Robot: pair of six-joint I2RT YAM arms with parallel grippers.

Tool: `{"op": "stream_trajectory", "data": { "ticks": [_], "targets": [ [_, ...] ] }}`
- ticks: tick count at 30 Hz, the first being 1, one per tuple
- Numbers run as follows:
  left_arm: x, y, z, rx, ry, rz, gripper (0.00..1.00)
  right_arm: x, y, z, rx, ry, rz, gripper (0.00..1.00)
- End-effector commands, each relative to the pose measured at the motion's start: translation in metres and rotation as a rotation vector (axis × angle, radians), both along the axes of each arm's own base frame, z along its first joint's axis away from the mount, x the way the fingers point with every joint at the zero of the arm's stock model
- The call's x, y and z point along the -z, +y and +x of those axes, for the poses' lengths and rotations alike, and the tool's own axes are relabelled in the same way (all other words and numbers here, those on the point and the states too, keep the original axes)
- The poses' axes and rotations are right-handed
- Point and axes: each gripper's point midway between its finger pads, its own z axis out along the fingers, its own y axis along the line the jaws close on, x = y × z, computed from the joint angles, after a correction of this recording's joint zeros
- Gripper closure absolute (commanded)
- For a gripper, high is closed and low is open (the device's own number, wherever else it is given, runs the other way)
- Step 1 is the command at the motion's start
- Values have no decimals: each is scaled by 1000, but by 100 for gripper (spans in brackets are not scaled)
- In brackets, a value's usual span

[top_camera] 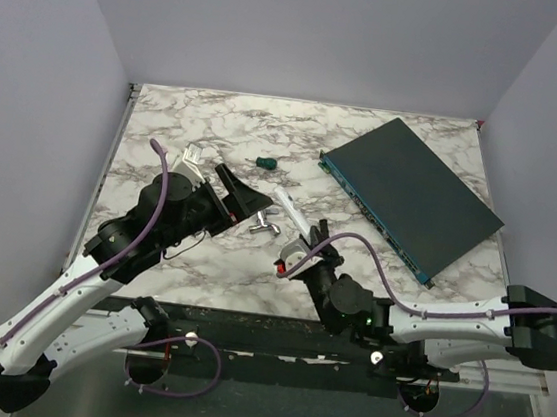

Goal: Load the batteries into the remote control

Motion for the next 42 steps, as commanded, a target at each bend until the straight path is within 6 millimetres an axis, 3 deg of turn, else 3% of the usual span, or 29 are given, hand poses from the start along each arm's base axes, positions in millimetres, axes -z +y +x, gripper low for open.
{"op": "stream_trajectory", "data": {
  "ticks": [1, 10, 15, 24, 31, 42],
  "targets": [
    [18, 7, -5, -13, 47, 28, 1, -34, -15, -4, 93, -98, 75, 99],
    [19, -1, -11, 26, 65, -21, 1, -34, -14, -21, 111, -330, -43, 99],
    [11, -2, -13, 33, 35, -61, 1, -31, -4, -30, 84, -347, -60, 99],
    [22, -5, -12, 52, 37, -32, 4, -33, 13, -39, 68, -374, -120, 99],
    [31, -14, -10, 86, 48, -26, 20, -33, 23, -45, 53, -372, -113, 99],
    [33, -19, -11, 109, 43, -48, 56, -36, 27, -49, 45, -361, -84, 99]
  ]
}}
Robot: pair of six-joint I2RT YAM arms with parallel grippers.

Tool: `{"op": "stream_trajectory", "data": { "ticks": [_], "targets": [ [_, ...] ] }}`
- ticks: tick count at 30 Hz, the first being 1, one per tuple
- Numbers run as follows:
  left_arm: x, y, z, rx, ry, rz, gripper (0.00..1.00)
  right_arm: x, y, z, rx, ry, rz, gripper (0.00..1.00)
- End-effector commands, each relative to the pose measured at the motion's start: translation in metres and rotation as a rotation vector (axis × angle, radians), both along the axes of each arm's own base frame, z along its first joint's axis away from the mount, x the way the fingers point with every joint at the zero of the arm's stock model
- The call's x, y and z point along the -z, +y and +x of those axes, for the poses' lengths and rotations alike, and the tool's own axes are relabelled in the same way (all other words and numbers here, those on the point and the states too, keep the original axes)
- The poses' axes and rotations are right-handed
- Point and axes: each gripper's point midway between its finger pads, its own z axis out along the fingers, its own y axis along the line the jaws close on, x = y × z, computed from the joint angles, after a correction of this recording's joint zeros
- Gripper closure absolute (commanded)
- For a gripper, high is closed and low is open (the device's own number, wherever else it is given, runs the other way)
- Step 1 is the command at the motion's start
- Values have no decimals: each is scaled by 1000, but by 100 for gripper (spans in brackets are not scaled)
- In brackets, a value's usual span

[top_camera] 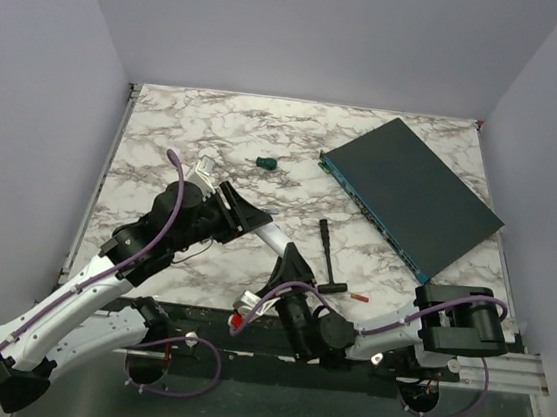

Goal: Load the batteries into the remote control

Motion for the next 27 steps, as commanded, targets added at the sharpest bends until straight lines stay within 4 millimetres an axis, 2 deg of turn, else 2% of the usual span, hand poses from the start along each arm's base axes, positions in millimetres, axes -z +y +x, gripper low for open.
{"op": "stream_trajectory", "data": {
  "ticks": [1, 5, 17, 21, 22, 24, 25, 27],
  "targets": [
    [-9, -4, -3, 25, -22, -39, 59, -32, -15, -1, 0, 40, 329, 99],
    [-10, -2, -4, 23, -24, -40, 67, -29, -15, -1, 5, 47, 329, 99],
    [-7, -3, -7, 34, -70, -94, 79, -29, -8, -11, -34, 64, 354, 99],
    [-8, 1, -8, 17, -119, -140, 92, -29, -3, -16, -50, 73, 368, 98],
    [-8, 2, -9, 16, -128, -146, 95, -28, -2, -17, -53, 78, 375, 90],
    [-6, 4, -9, 13, -140, -145, 100, -28, 0, -18, -61, 90, 394, 52],
    [-6, 4, -9, 14, -143, -141, 100, -29, 1, -19, -65, 95, 406, 40],
    [-4, 5, -9, 10, -146, -134, 100, -29, 3, -21, -78, 115, 443, 27]
  ]
}}
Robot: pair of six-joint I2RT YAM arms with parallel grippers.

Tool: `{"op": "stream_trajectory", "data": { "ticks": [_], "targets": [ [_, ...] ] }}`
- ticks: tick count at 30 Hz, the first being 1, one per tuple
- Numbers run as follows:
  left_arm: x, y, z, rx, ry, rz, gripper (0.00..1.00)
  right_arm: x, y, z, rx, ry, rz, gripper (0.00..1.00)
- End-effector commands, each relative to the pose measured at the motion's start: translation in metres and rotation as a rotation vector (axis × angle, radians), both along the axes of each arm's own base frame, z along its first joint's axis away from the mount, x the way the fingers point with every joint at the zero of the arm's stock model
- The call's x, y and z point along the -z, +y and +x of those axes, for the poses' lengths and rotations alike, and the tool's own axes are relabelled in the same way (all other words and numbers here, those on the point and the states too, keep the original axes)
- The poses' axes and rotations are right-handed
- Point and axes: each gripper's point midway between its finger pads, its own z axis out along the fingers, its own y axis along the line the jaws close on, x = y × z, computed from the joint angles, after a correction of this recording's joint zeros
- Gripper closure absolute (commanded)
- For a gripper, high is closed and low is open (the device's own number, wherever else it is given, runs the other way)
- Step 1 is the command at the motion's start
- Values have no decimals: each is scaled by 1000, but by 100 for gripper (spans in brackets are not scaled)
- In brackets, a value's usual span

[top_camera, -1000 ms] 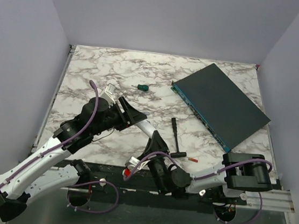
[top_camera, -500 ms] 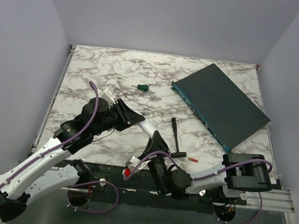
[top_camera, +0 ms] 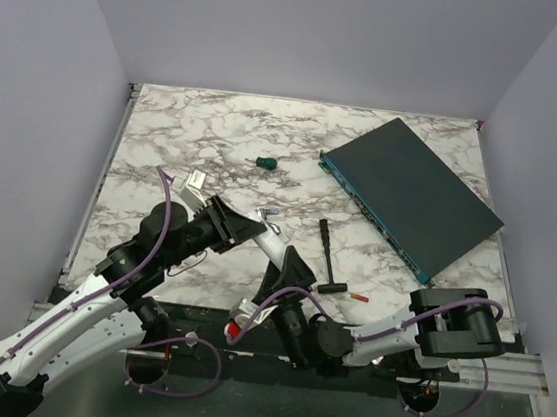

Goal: Load the batteries into the remote control

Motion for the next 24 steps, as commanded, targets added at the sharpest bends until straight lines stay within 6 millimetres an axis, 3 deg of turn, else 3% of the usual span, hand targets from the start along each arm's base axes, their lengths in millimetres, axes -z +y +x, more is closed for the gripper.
{"op": "stream_trajectory", "data": {
  "ticks": [1, 5, 11, 13, 14, 15, 18, 20, 24],
  "targets": [
    [-12, 0, 1, 2, -71, -25, 100, -32, -5, -6, -51, 85, 394, 24],
    [-8, 2, 3, 1, -102, 0, 100, -41, -4, -10, -76, 148, 521, 19],
    [-12, 14, 5, -33, -218, 50, 100, -57, -21, -8, -29, 371, 756, 19],
    [-16, 20, 6, -61, -256, 46, 100, -50, 4, -22, -173, 531, 673, 19],
    [-17, 22, 6, -66, -268, 47, 100, -50, 13, -32, -280, 709, 702, 20],
    [-17, 25, 7, -79, -279, 54, 100, -53, 14, -35, -375, 814, 715, 24],
    [-18, 32, 8, -104, -289, 77, 100, -80, -16, -45, -548, 864, 823, 23],
    [-19, 31, 6, -90, -301, 70, 100, -85, -37, -45, -567, 865, 838, 22],
    [-33, 14, -5, 19, -383, -5, 100, -75, -52, -57, -590, 950, 759, 21]
  ]
}}
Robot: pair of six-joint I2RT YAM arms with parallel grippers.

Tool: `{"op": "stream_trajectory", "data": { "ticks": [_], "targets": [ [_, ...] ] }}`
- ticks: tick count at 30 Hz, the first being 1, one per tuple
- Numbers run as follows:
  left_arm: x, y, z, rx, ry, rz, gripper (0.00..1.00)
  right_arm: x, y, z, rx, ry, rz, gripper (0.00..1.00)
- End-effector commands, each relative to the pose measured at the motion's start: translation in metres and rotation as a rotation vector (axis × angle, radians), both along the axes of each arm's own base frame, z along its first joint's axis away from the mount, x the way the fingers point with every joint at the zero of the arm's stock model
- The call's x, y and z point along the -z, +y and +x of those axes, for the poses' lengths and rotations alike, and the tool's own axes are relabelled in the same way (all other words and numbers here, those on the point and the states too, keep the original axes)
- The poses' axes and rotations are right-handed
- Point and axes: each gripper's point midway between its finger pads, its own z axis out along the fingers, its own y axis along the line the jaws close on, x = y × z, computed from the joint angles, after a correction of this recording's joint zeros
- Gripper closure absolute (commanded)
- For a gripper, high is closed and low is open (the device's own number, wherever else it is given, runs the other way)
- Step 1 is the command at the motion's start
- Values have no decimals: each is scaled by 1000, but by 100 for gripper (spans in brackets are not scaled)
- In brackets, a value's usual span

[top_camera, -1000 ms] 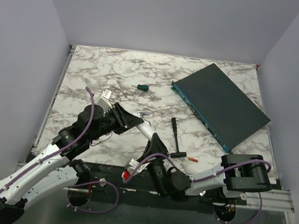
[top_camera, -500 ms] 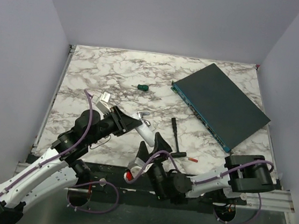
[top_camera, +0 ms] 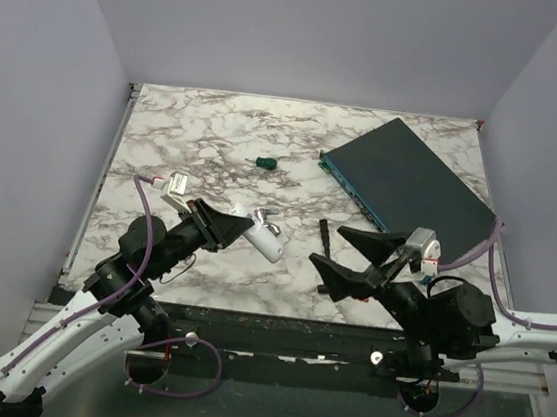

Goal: Load the batteries into the remote control

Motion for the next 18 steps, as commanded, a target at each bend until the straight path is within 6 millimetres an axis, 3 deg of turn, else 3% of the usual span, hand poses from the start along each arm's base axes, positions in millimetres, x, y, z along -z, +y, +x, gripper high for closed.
{"op": "stream_trajectory", "data": {
  "ticks": [1, 7, 11, 14, 18],
  "targets": [
    [-25, -17, -11, 129, -145, -68, 100, 79, 18, -34, -221, 100, -264, 20],
    [-39, -31, -26, 253, -218, -100, 100, 103, 21, -42, -258, 132, -327, 20],
    [-42, -33, -32, 287, -236, -101, 100, 106, 22, -24, -150, 114, -366, 20],
    [-39, -33, -33, 289, -230, -97, 100, 109, 34, -12, -122, 92, -431, 20],
    [-37, -33, -33, 289, -223, -97, 100, 108, 40, 32, -112, 137, -423, 21]
  ]
}}
